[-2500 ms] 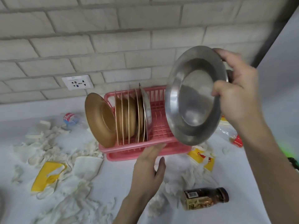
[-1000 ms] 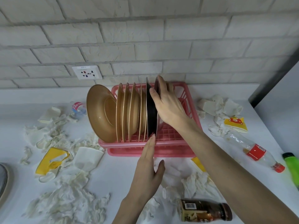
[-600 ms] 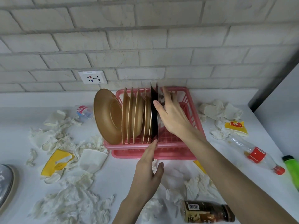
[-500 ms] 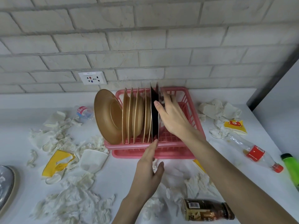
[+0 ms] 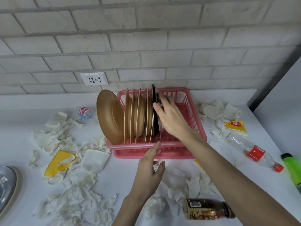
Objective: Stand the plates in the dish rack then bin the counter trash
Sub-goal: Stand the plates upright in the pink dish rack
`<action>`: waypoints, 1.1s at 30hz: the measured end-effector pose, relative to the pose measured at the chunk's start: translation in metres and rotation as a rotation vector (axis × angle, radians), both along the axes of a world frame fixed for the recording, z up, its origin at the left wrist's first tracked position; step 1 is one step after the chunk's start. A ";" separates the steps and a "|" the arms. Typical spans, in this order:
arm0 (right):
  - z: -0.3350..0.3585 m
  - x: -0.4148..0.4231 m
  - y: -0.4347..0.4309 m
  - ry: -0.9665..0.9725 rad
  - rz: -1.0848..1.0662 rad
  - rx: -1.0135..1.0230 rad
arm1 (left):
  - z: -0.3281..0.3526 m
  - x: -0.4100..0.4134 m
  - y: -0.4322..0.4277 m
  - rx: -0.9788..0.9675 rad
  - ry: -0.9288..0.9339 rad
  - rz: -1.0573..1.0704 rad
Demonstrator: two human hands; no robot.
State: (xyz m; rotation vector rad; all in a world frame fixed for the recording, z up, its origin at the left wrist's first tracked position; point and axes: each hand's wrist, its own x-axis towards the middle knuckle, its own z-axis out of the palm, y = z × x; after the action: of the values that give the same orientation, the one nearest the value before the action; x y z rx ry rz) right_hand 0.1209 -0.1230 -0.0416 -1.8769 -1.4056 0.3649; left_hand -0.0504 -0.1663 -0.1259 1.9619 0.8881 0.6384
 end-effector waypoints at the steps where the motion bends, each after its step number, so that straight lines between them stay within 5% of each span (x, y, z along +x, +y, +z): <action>1: 0.000 0.000 0.000 0.004 -0.009 -0.009 | -0.001 0.000 0.000 -0.001 0.000 0.005; 18: -0.006 -0.064 -0.085 0.010 0.064 0.178 | 0.007 -0.044 0.005 -0.015 -0.092 0.006; 33: -0.045 -0.237 -0.024 0.238 0.463 -0.041 | 0.013 -0.256 0.060 -0.085 -0.022 0.288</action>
State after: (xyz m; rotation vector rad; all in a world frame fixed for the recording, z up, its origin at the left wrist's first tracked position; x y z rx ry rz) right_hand -0.1163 -0.1471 -0.0869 -1.4648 -1.6640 0.8202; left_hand -0.3068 -0.1060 -0.1131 1.7634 1.1773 0.7719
